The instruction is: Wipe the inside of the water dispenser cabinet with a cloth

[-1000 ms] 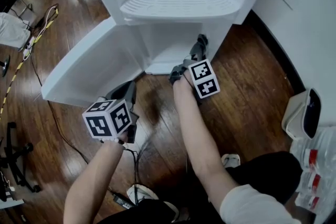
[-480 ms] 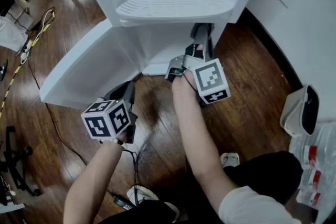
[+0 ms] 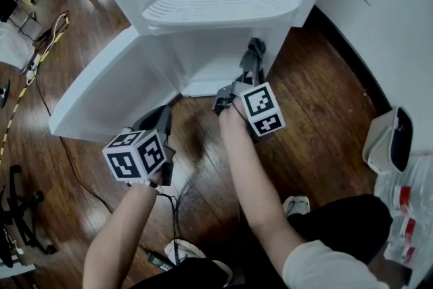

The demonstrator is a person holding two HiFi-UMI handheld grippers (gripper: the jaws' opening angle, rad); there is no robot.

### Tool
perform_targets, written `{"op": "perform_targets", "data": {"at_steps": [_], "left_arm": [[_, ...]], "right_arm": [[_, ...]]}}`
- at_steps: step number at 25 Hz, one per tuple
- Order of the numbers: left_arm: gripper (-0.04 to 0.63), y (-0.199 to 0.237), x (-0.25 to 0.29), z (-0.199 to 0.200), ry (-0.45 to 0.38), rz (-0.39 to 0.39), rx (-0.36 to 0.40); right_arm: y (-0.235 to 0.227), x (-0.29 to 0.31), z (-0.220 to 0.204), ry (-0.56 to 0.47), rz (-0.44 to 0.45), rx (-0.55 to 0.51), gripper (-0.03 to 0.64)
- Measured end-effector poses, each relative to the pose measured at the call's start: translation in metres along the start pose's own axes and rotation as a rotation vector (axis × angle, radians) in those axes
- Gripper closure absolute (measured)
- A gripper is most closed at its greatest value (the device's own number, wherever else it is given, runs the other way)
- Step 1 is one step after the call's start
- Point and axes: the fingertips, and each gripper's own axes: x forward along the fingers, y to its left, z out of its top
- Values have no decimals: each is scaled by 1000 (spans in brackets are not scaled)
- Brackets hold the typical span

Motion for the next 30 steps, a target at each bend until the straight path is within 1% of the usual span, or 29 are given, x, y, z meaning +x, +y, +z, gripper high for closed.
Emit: {"op": "perform_targets", "data": {"at_steps": [11, 14, 16, 18, 21, 23, 27, 30], "left_arm": [[607, 3, 4, -5, 9, 18, -3], [607, 4, 6, -7, 16, 19, -3], [607, 5, 8, -8, 20, 21, -5], [607, 6, 10, -9, 21, 24, -6], [607, 5, 14, -9, 23, 18, -8], [607, 3, 16, -11, 28, 13, -7], [607, 5, 19, -18, 39, 13, -11], [607, 11, 21, -23, 48, 21, -23]], "right_arm": [[-115, 3, -55, 135, -262, 5, 574], [-133, 4, -58, 150, -301, -5, 572], [-134, 5, -58, 157, -298, -15, 574], [-124, 8, -59, 174, -267, -37, 574], [-98, 22, -65, 216, -203, -127, 574], [-85, 38, -67, 223, -180, -164, 574], [-75, 78, -71, 225, -190, -128, 574], [-79, 101, -76, 229, -220, -85, 574]]}}
